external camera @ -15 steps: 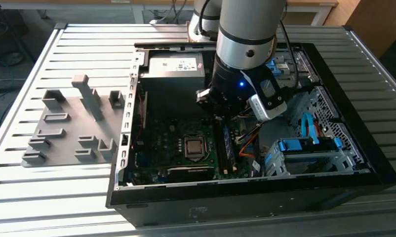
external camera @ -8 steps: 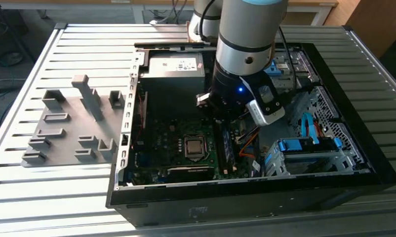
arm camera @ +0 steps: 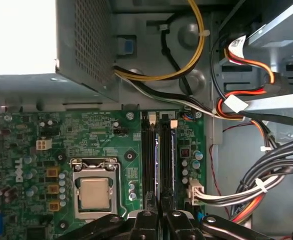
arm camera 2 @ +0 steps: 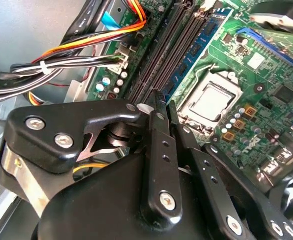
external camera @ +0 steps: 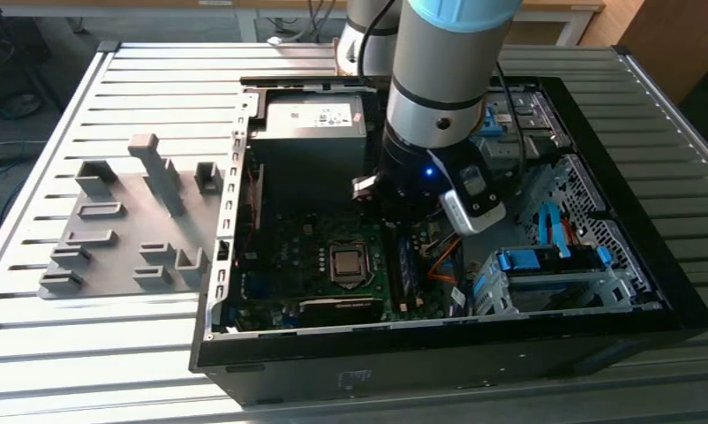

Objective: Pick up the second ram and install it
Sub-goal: 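Insert the second ram into the second slot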

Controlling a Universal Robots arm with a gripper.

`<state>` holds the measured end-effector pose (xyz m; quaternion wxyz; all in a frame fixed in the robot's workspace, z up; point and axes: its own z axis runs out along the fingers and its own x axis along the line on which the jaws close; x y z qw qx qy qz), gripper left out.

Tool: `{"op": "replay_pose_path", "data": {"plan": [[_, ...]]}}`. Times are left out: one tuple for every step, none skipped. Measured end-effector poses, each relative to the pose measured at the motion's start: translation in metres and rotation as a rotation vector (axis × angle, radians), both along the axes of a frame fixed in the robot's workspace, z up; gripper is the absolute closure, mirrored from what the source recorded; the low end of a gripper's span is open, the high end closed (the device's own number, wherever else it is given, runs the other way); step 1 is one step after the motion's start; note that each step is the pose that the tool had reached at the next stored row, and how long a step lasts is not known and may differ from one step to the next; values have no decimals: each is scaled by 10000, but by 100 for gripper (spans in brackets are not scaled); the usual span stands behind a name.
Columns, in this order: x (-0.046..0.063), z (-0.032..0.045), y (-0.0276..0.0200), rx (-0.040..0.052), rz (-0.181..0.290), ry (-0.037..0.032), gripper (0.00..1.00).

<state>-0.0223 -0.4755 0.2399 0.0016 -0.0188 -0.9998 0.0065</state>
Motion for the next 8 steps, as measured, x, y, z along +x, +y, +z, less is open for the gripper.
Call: {"op": "replay_pose_path", "data": {"plan": [[2,-18,0,0,1,2,86],[2,-38,0,0,0,7,86],[3,-55,0,-1,0,13,86],[4,-74,0,0,0,21,86],[5,-93,1,0,0,30,86],[4,-110,1,-1,0,37,86],[4,-128,1,-2,0,43,86],[5,-145,1,-1,3,48,86]]}}
